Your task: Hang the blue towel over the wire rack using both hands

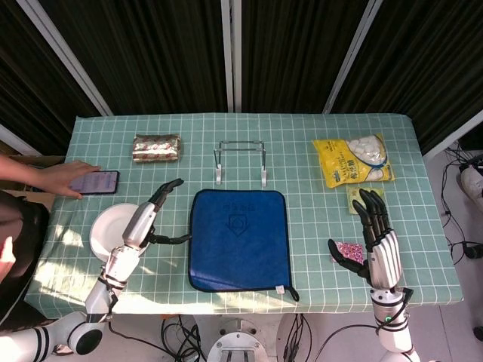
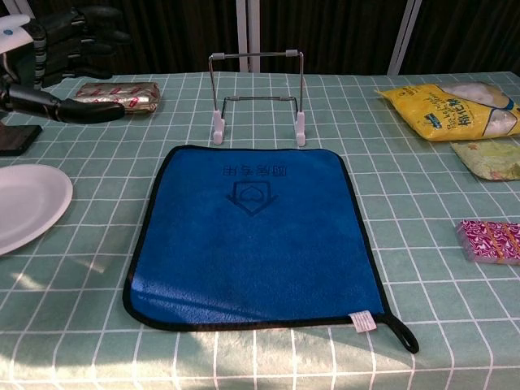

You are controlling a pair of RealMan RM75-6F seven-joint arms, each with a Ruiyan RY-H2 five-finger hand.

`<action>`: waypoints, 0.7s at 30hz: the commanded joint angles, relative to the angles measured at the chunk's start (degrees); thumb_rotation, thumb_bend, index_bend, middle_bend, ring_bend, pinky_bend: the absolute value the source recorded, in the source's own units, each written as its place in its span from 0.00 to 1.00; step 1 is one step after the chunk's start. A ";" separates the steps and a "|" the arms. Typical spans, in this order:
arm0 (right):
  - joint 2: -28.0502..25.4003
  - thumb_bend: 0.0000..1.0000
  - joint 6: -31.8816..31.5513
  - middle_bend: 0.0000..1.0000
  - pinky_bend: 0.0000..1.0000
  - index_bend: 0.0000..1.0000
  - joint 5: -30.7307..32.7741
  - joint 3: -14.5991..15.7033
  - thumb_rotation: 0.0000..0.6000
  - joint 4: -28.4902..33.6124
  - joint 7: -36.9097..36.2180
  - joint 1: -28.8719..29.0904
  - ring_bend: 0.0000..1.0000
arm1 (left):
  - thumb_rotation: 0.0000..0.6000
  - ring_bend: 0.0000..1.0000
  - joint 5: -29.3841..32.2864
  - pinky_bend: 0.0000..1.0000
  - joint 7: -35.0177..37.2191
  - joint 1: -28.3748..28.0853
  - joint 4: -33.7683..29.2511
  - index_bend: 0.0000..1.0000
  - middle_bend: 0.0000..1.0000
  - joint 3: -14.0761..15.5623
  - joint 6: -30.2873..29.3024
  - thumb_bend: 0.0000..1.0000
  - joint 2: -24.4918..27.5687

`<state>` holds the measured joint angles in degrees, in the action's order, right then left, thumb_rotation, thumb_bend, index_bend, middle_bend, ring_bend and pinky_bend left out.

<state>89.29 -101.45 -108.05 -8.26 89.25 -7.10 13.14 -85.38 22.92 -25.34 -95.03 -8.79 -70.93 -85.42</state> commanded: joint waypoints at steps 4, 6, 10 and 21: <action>0.21 0.31 0.12 0.00 0.00 0.00 0.21 0.31 1.00 -0.10 0.01 0.36 0.00 | 0.80 0.05 -0.20 0.15 -0.86 -0.22 -0.35 0.01 0.09 0.52 -0.03 0.03 0.13; 0.13 0.31 0.06 0.00 0.00 0.00 0.31 0.35 1.00 -0.04 0.01 0.45 0.00 | 0.80 0.05 -0.38 0.15 -1.71 -0.26 -0.44 0.01 0.09 0.80 -0.11 0.03 0.21; -0.55 0.31 -0.52 0.00 0.00 0.00 0.45 0.29 1.00 0.47 0.26 0.33 0.00 | 0.80 0.08 -1.31 0.17 -6.20 -0.13 -0.72 0.01 0.09 1.95 -0.41 0.03 1.01; -5.18 0.31 -3.60 0.00 0.00 0.00 0.94 -0.03 1.00 3.94 -0.49 -1.30 0.00 | 1.00 0.12 -8.90 0.23 -37.27 5.32 -1.47 0.06 0.11 11.90 -4.85 0.03 7.34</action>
<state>84.42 -104.72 -107.13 -8.26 92.83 -7.39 12.08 -90.46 -5.64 -22.53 -96.47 -1.23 -73.70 -80.68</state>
